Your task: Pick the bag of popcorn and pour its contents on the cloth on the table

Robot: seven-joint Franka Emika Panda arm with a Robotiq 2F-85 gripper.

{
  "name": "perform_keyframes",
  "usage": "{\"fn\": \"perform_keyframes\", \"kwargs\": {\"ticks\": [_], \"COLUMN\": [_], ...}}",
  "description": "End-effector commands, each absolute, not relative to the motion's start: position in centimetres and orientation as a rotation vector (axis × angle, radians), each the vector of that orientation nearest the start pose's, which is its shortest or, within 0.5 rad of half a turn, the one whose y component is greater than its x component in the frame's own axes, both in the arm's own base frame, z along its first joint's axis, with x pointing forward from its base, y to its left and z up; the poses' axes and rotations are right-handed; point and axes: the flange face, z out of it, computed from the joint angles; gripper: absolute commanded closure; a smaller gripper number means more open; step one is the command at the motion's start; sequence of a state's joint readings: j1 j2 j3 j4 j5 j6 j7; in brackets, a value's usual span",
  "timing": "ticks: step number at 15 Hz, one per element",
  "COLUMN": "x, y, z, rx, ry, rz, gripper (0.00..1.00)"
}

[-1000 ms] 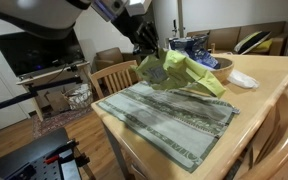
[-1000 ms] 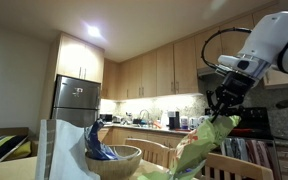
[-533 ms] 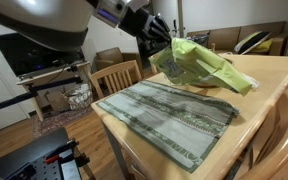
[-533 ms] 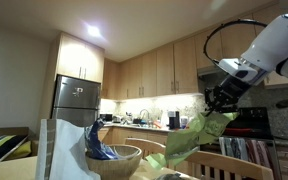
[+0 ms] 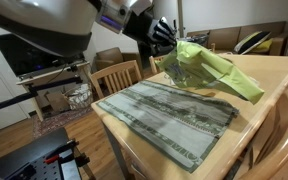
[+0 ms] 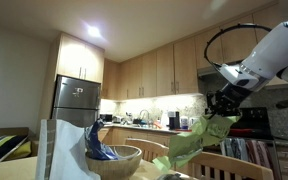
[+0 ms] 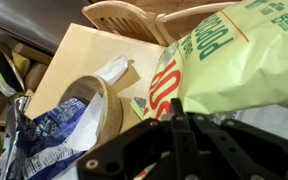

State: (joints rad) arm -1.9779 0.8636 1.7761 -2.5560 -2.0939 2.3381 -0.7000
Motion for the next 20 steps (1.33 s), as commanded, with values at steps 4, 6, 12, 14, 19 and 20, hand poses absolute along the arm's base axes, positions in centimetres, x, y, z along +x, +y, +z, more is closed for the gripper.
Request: {"fn": "perform_keyframes", "kwargs": {"ticks": [4, 6, 12, 14, 19, 20], "x": [43.5, 43.1, 42.3, 41.9, 41.2, 41.1], "y": [-8.1, -8.0, -8.4, -8.7, -8.4, -8.3], "z": [34.6, 34.6, 35.2, 35.3, 35.9, 36.0], "rx": [1.050, 0.962, 0.721, 0.642, 0.489, 0.469], "ry": [1.790, 1.791, 1.698, 1.671, 1.652, 1.656], "rz": [0.044, -0.008, -0.160, -0.217, -0.364, -0.377], "gripper": [1.00, 1.00, 1.00, 1.00, 1.00, 1.00]}}
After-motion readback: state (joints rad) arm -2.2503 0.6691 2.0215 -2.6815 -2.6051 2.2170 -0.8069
